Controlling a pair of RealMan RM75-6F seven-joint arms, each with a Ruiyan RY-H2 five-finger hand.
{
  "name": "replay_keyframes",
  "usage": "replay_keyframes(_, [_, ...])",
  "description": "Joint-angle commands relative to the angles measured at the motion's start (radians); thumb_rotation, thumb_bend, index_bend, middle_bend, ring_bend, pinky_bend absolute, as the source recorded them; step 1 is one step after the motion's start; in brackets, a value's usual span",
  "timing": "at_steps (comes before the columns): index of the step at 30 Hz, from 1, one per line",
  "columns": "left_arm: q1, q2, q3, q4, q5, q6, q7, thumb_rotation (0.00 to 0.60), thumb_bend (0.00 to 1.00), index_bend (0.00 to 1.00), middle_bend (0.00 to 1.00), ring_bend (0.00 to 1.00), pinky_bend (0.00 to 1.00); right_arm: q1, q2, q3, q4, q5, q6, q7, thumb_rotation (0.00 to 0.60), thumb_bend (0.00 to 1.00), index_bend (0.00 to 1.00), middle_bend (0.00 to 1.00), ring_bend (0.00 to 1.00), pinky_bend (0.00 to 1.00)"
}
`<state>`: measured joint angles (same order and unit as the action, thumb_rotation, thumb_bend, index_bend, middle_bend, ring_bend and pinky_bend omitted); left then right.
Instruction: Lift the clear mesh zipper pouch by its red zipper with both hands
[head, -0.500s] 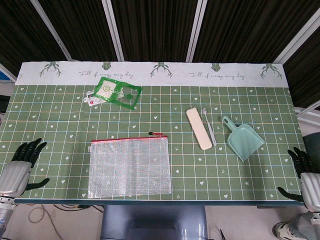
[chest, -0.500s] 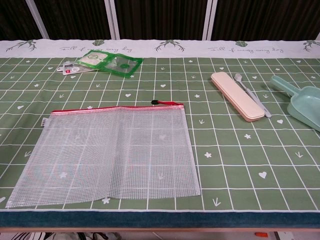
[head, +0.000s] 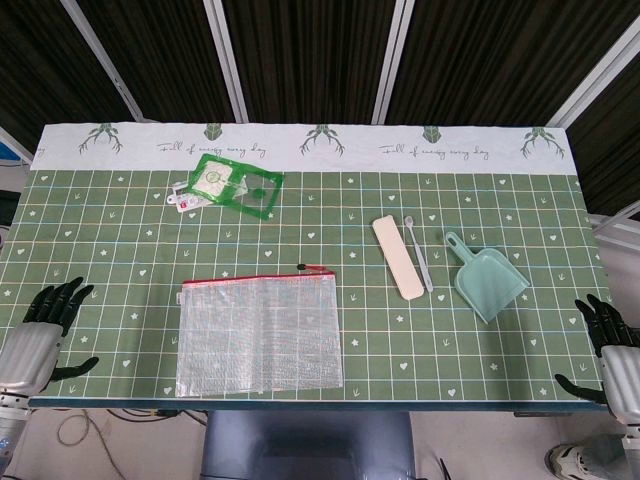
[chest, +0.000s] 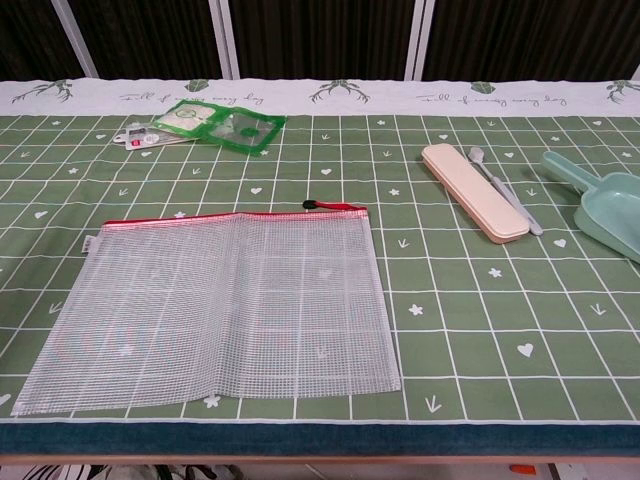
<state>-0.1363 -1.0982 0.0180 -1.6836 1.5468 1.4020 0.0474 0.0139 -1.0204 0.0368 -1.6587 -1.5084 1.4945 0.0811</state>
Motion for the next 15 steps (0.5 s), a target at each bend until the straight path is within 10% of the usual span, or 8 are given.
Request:
replay_keyframes(1, [-0.004, 0.000, -0.003, -0.006, -0.009, -0.009, 0.006, 0.600, 0.01, 0.00, 0.00, 0.00, 0.00, 0.001, -0.003, 0.001, 0.001, 0.001, 0.000, -0.004, 0.600, 0.10, 0.00, 0.00, 0.00, 0.20])
replay_keyframes(15, [-0.184, -0.037, -0.161, -0.240, -0.217, -0.186, 0.269, 0.600, 0.06, 0.00, 0.00, 0.00, 0.00, 0.011, -0.022, 0.006, 0.011, 0.018, -0.021, -0.017, 0.600, 0.11, 0.00, 0.00, 0.00, 0.20])
